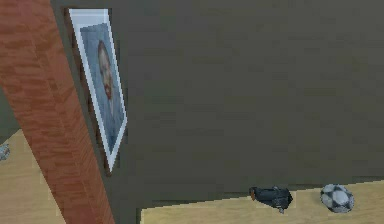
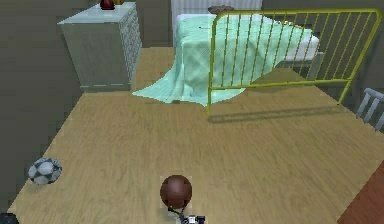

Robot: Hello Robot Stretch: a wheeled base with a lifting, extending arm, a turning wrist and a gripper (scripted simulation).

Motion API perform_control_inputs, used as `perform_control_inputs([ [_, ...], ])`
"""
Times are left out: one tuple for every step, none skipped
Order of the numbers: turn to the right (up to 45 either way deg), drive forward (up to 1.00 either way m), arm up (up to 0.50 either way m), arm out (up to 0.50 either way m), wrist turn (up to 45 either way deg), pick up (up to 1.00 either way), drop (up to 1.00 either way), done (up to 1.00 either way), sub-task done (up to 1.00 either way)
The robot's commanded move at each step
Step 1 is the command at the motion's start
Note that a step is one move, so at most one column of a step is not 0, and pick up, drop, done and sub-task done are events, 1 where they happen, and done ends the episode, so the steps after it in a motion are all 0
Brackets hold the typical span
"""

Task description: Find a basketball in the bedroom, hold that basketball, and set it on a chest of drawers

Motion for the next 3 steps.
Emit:
perform_control_inputs([
  [0.0, 0.0, 0.1, 0.0, 0.0, 0.0, 0.0, 0.0, 0.0],
  [0.0, 0.0, 0.5, 0.0, 0.0, 0.0, 0.0, 0.0, 0.0],
  [0.0, 0.0, 0.38, 0.0, 0.0, 0.0, 0.0, 0.0, 0.0],
])
